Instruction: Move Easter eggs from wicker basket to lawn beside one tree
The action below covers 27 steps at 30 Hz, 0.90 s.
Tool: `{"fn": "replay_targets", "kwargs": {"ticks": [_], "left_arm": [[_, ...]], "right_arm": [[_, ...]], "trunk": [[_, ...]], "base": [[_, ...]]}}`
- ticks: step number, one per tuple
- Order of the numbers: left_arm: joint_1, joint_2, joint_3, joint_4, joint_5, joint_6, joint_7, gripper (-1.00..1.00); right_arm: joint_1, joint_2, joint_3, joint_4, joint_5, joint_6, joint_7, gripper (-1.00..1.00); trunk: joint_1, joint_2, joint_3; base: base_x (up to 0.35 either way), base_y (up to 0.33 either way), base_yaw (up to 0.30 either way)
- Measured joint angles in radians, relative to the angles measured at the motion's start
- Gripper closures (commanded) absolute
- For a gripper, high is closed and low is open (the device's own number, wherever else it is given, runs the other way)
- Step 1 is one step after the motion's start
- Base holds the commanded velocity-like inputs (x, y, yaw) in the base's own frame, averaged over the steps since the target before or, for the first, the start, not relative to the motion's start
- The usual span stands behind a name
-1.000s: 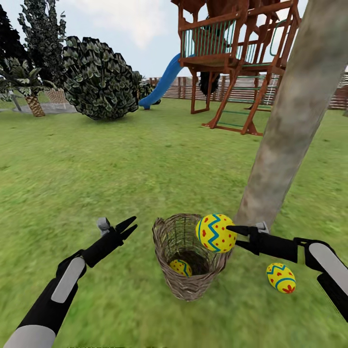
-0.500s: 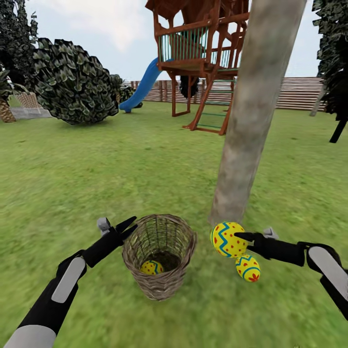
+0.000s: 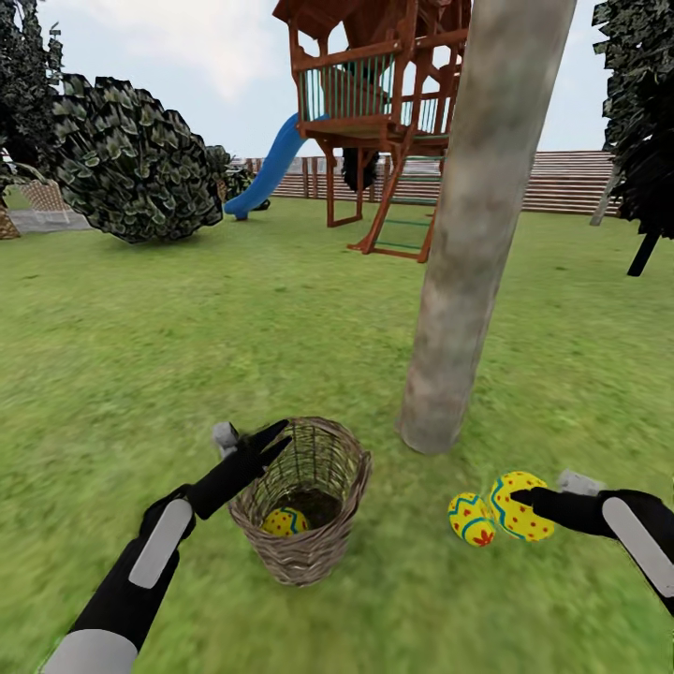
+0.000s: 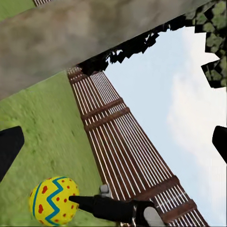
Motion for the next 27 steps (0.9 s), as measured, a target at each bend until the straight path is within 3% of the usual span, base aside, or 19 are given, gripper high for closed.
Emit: {"fn": "replay_targets", "kwargs": {"ticks": [2,3,4,5,6,8,11,14,18,27], "left_arm": [[-0.001,-0.007,-0.077,-0.018,-0.012,-0.013,0.009,-1.0],[-0.001,-0.008,-0.113,-0.034,-0.035,-0.031,0.013,-1.0],[-0.001,-0.009,-0.147,-0.054,-0.088,-0.054,0.016,-1.0],[-0.001,-0.029,-0.172,-0.076,-0.192,-0.074,0.018,-1.0],[-0.002,-0.033,-0.176,-0.078,-0.201,-0.076,0.018,-1.0],[-0.002,-0.035,-0.179,-0.078,-0.205,-0.076,0.018,-1.0],[-0.002,-0.041,-0.227,-0.076,-0.207,-0.091,0.02,-1.0],[-0.002,-0.045,-0.276,-0.067,-0.213,-0.157,0.022,-1.0],[-0.002,-0.057,-0.284,-0.066,-0.254,-0.167,0.024,-1.0],[-0.001,-0.061,-0.285,-0.069,-0.258,-0.168,0.024,-1.0]], "right_arm": [[-0.001,0.001,-0.014,-0.01,0.018,-0.002,-0.091,1.0],[-0.001,0.001,-0.015,-0.018,0.019,-0.002,-0.105,1.0],[-0.001,0.001,-0.016,-0.026,0.02,-0.002,-0.114,1.0],[-0.001,0.0,-0.016,-0.032,0.021,-0.001,-0.12,1.0],[-0.001,0.0,-0.016,-0.032,0.022,-0.002,-0.125,1.0],[-0.001,0.001,-0.015,-0.036,0.023,-0.002,-0.17,1.0],[-0.001,0.003,-0.011,-0.036,0.022,-0.004,-0.202,1.0],[-0.001,0.004,-0.01,-0.034,0.021,-0.006,-0.205,1.0],[-0.001,0.004,-0.01,-0.033,0.021,-0.006,-0.206,1.0],[-0.002,0.02,-0.007,-0.03,0.022,-0.009,-0.206,1.0]], "trunk": [[0.0,0.0,0.0],[0.0,0.0,0.0],[0.0,0.0,0.0],[0.0,0.0,0.0],[0.0,0.0,0.0],[0.0,0.0,0.0],[0.0,0.0,0.0],[0.0,0.0,0.0],[0.0,0.0,0.0],[0.0,0.0,0.0]], "base": [[0.263,-0.148,0.0],[0.31,-0.045,0.0],[0.327,-0.065,0.0],[0.328,-0.086,0.0],[0.329,-0.094,0.0],[0.311,-0.146,0.0],[0.277,-0.193,0.0],[0.18,-0.253,0.0],[0.022,-0.306,0.0],[-0.045,-0.316,0.089]]}}
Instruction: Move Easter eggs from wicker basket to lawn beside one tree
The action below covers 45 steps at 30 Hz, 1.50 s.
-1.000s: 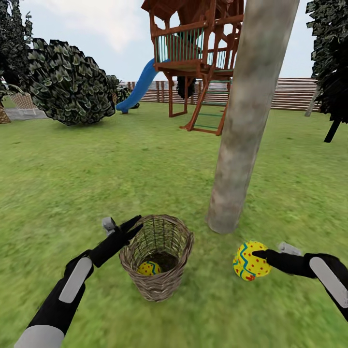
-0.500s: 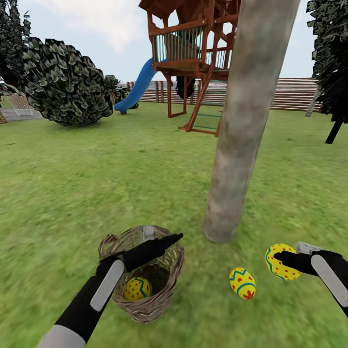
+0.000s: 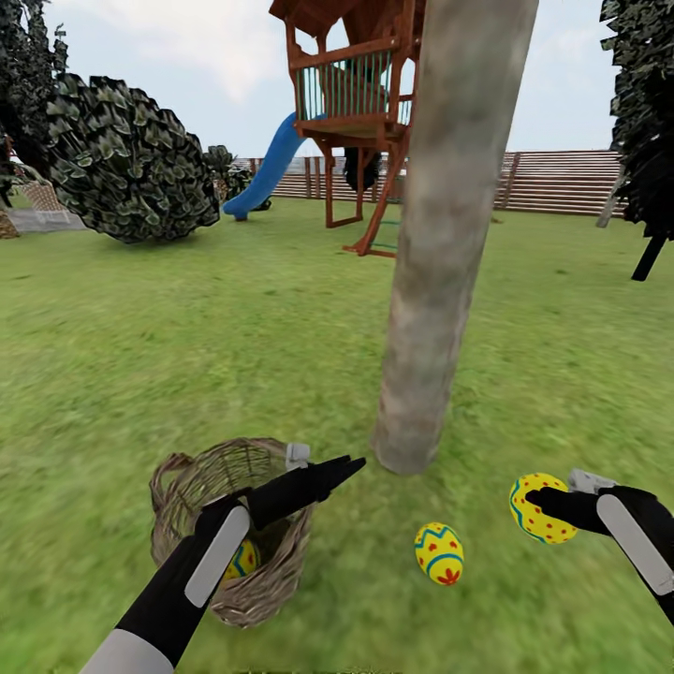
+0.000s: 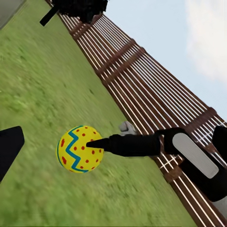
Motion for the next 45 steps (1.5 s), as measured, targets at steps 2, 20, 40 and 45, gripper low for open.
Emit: {"fn": "replay_targets", "kwargs": {"ticks": [2,20,40,45], "left_arm": [[0.0,-0.001,0.0,0.002,0.0,0.0,0.0,-1.0],[0.0,-0.041,-0.004,0.008,0.002,-0.043,0.023,-1.0],[0.0,-0.043,-0.002,0.023,0.023,-0.108,0.001,-1.0],[0.0,-0.045,-0.003,0.002,0.023,-0.117,0.004,-1.0]], "right_arm": [[0.0,0.002,0.001,0.001,0.002,-0.001,0.0,1.0],[-0.002,0.168,0.05,0.135,0.267,-0.259,0.017,1.0],[-0.015,0.23,0.131,0.15,0.272,-0.253,0.018,1.0],[-0.015,0.229,0.131,0.148,0.273,-0.254,0.019,1.0]], "trunk": [[0.0,0.0,0.0],[0.0,0.0,0.0],[0.003,-0.002,-0.027],[0.005,-0.003,-0.046]], "base": [[-0.074,-0.316,0.289],[-0.01,-0.068,0.165],[0.0,0.0,0.0],[0.0,0.0,0.0]]}}
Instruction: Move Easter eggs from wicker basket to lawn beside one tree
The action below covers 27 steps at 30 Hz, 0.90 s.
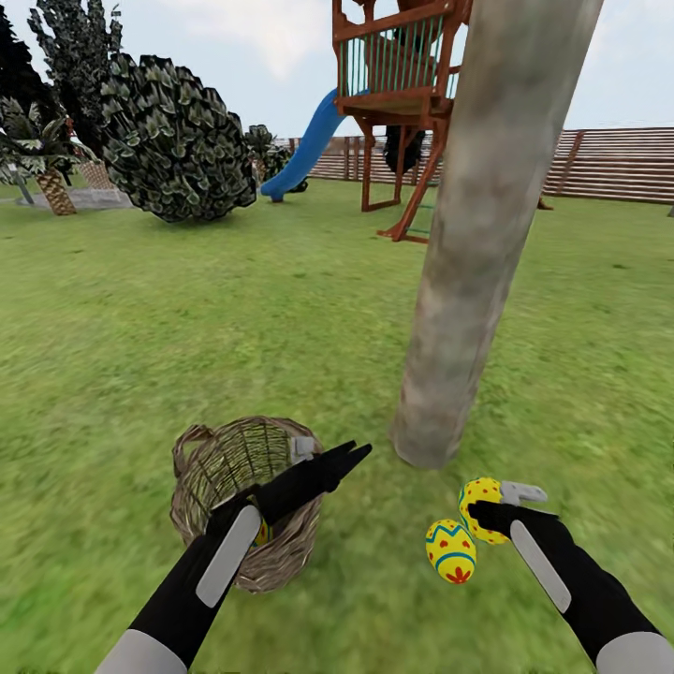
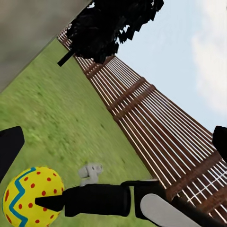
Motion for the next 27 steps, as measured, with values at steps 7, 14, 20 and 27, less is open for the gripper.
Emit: {"fn": "replay_targets", "kwargs": {"ticks": [7,14,20,27], "left_arm": [[0.0,-0.041,-0.001,-0.024,0.001,0.007,0.004,-1.0],[0.0,-0.042,0.001,-0.018,0.032,0.008,0.006,-1.0],[0.0,-0.042,0.005,-0.009,0.048,0.008,0.043,-1.0],[0.0,-0.041,0.002,-0.01,0.048,-0.002,0.097,-1.0]], "right_arm": [[-0.001,-0.007,-0.012,-0.029,0.004,-0.004,-0.014,1.0],[-0.001,-0.021,-0.015,-0.046,0.008,-0.027,-0.073,1.0],[-0.003,-0.017,-0.018,-0.037,0.068,-0.051,-0.122,1.0],[-0.003,-0.014,-0.017,-0.035,0.069,-0.052,-0.122,1.0]], "trunk": [[0.003,-0.002,-0.027],[0.006,-0.003,-0.054],[0.009,-0.005,-0.077],[0.012,-0.006,-0.104]], "base": [[0.0,0.0,0.0],[0.0,0.0,0.0],[0.0,0.0,0.0],[0.0,0.0,0.0]]}}
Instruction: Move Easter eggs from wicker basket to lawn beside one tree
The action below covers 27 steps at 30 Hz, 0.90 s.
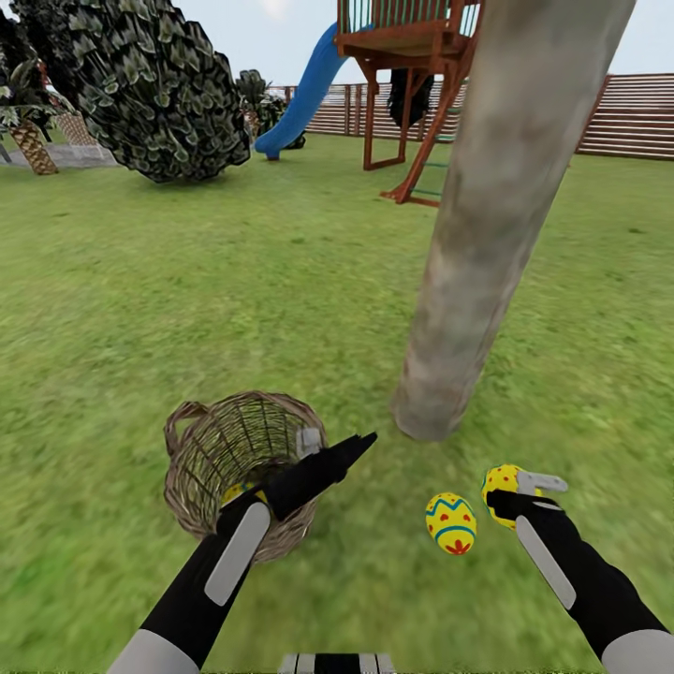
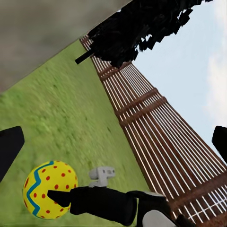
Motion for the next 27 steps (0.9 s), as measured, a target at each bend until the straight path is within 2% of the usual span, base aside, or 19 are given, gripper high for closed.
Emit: {"fn": "replay_targets", "kwargs": {"ticks": [4,9,14,18,19,20,22,24,27], "left_arm": [[0.0,-0.001,-0.002,-0.005,-0.006,-0.01,0.007,-1.0],[0.0,-0.001,-0.005,-0.014,-0.007,-0.02,0.095,-1.0],[0.0,-0.002,-0.008,-0.014,-0.006,-0.021,0.099,-1.0],[0.0,-0.002,-0.059,-0.018,-0.002,-0.02,0.091,-1.0],[0.0,-0.002,-0.064,-0.025,-0.001,-0.02,0.09,-1.0],[0.0,-0.002,-0.068,-0.035,-0.001,-0.02,0.089,-1.0],[0.0,-0.002,-0.101,-0.049,-0.001,-0.02,0.089,-1.0],[0.0,-0.005,-0.124,-0.052,0.0,-0.02,0.089,-1.0],[0.0,-0.013,-0.131,-0.051,0.0,-0.021,0.089,-1.0]], "right_arm": [[0.0,0.0,0.0,0.0,0.0,-0.005,0.0,1.0],[0.0,0.0,-0.001,0.0,0.0,-0.005,0.0,1.0],[0.0,0.0,0.001,0.0,0.003,-0.006,0.003,1.0],[-0.005,0.001,0.009,-0.002,0.003,-0.008,0.008,1.0],[-0.023,0.001,0.01,0.007,0.001,-0.029,0.009,1.0],[-0.053,0.001,0.012,0.058,0.0,-0.08,0.009,1.0],[-0.154,0.004,0.04,0.256,0.02,-0.186,0.014,1.0],[-0.227,0.007,0.074,0.39,0.033,-0.238,0.049,1.0],[-0.253,0.008,0.083,0.435,0.037,-0.26,0.077,1.0]], "trunk": [[0.002,-0.001,-0.015],[0.004,-0.002,-0.035],[0.006,-0.003,-0.054],[0.008,-0.004,-0.07],[0.009,-0.004,-0.073],[0.009,-0.005,-0.077],[0.01,-0.005,-0.085],[0.011,-0.006,-0.093],[0.012,-0.006,-0.104]], "base": [[-0.049,-0.111,0.0],[-0.115,-0.273,0.0],[-0.018,-0.073,0.0],[0.0,-0.001,0.0],[0.0,0.0,0.0],[0.0,0.0,0.0],[0.0,0.0,0.0],[0.0,0.0,0.0],[0.0,0.0,0.0]]}}
